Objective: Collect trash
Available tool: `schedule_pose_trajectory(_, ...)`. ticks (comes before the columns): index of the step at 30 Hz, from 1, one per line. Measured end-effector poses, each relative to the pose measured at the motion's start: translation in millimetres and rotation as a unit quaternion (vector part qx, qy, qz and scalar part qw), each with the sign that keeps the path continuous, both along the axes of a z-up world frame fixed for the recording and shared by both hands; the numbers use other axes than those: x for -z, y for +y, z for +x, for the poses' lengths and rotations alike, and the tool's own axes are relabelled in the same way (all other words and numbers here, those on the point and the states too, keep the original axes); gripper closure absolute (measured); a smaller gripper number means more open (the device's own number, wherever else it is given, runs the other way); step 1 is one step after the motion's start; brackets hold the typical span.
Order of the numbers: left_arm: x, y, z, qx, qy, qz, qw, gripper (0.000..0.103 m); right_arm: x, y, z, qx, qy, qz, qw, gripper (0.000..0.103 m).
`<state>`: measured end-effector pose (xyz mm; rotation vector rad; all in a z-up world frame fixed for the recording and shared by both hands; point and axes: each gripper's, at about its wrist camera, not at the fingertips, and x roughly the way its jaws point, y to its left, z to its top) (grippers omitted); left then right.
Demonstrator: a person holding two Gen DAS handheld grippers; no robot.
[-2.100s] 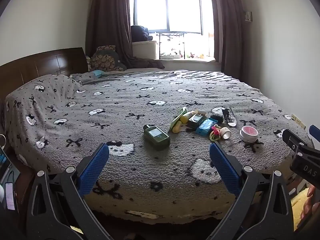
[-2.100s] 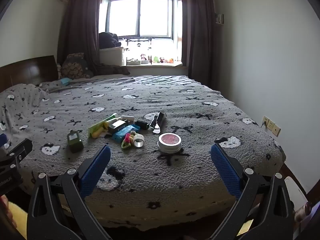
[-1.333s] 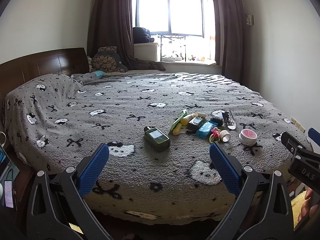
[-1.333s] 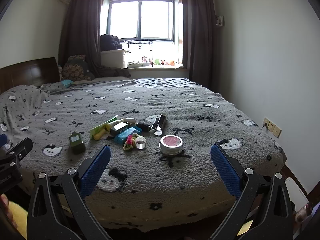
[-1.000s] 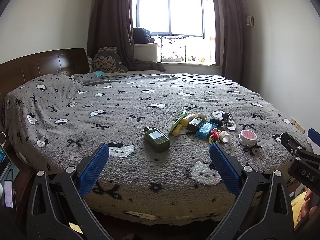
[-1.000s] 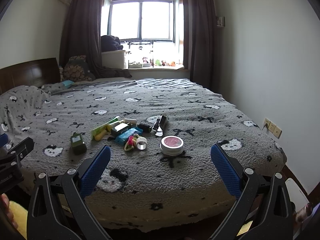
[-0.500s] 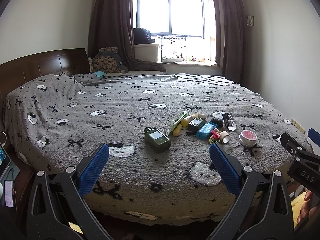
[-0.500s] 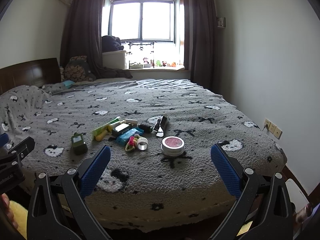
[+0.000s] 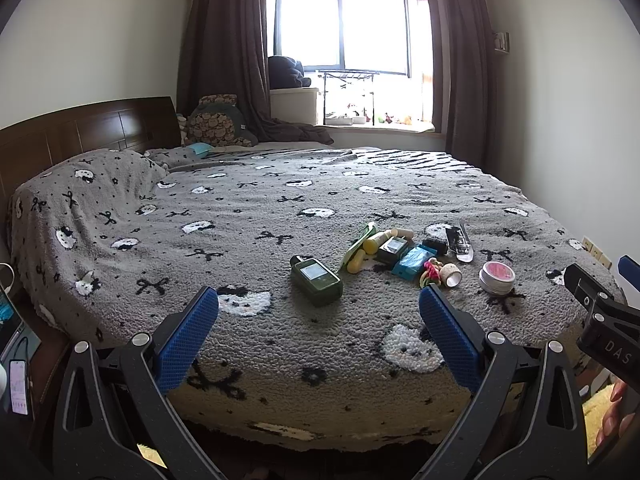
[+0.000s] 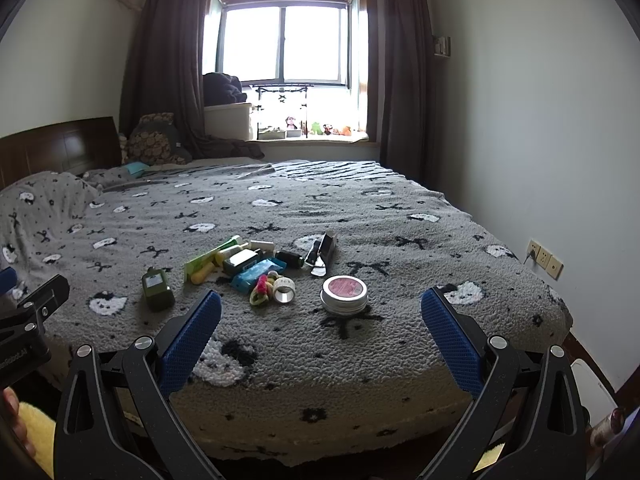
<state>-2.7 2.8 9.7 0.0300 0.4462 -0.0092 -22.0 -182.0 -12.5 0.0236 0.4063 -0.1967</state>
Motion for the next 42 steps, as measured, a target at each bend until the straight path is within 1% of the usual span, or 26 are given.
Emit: schedule_pose_trajectory(42,-5.2,3.9,1.5,-0.003,-0.001,-0.001,1.0000,0.008,-1.9,0.1,0.6,0.000,-0.002,-0.002,1.000,0.003)
